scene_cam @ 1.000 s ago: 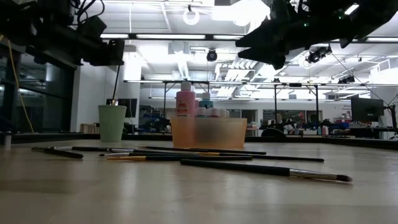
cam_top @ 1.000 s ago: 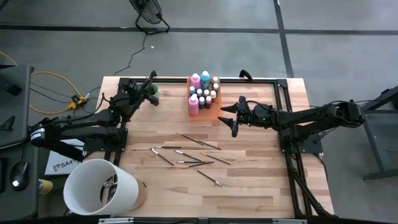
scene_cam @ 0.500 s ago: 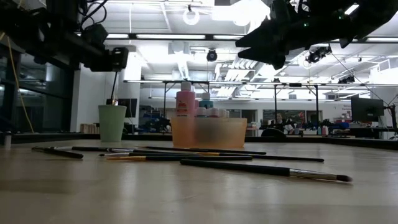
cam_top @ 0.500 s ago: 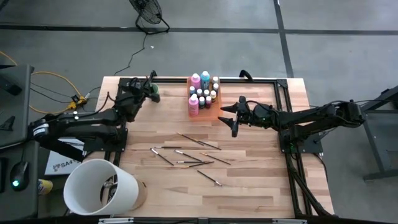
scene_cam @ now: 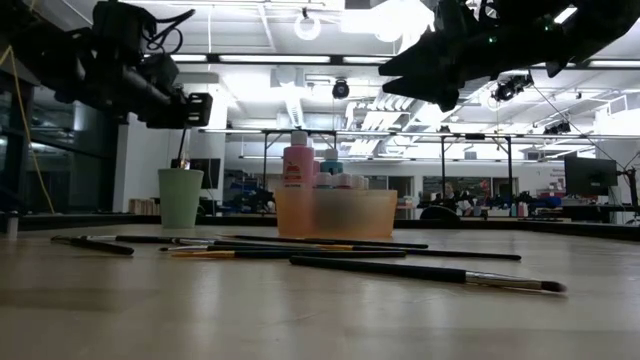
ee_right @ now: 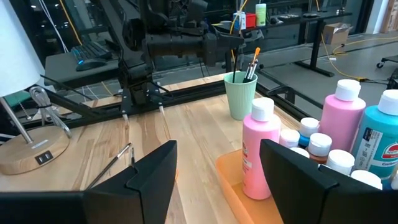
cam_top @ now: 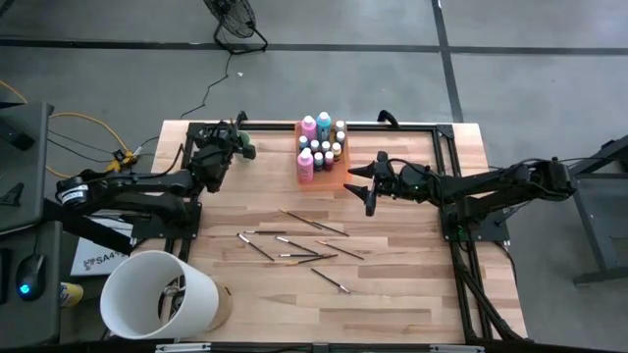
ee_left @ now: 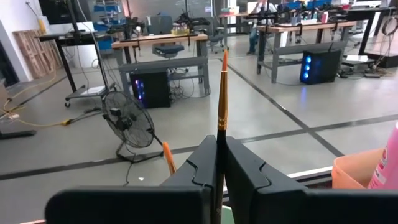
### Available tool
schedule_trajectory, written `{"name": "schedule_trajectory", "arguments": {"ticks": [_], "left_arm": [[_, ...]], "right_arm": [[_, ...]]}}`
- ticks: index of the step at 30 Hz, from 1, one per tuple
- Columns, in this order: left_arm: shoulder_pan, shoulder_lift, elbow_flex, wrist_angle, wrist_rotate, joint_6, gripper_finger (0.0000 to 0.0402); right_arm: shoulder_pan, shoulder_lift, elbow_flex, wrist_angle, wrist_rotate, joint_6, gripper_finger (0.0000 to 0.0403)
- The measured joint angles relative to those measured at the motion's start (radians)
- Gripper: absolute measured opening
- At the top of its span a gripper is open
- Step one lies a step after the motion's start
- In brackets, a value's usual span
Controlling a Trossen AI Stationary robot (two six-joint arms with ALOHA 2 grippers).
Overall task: Pick & Place Paint Supplies
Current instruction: Put the orange paintbrush into the cup
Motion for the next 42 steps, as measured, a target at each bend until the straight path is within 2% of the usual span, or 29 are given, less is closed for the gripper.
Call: {"name": "schedule_trajectory", "arguments": {"ticks": [7,11,15,23,27,31,42], "left_arm": [[0.000,0.010,0.000,-0.001,-0.004,-0.021,0.0022],[0.000,0.010,0.000,-0.002,-0.003,-0.006,0.0046],[0.000,0.010,0.000,-0.002,-0.003,0.010,0.0099],[0.000,0.010,0.000,-0.001,-0.002,0.006,0.0233],[0.000,0.010,0.000,0.000,-0.015,0.006,0.0275],[0.000,0.004,0.000,0.000,-0.039,0.001,0.0287],[-0.001,0.000,0.000,0.000,-0.023,-0.074,0.0288]], "right_arm": [[0.000,0.000,0.000,0.000,-0.003,0.001,0.0224],[0.000,0.000,0.000,0.000,0.000,0.011,0.0224],[0.000,0.000,0.000,-0.006,-0.006,0.046,0.0224],[0.000,0.000,0.000,-0.031,-0.002,0.056,0.0224],[0.000,0.000,0.000,-0.031,-0.003,0.040,0.0224],[0.000,0.000,0.000,-0.032,-0.003,0.032,0.0224],[0.000,0.000,0.000,-0.045,-0.003,0.014,0.0224]]}}
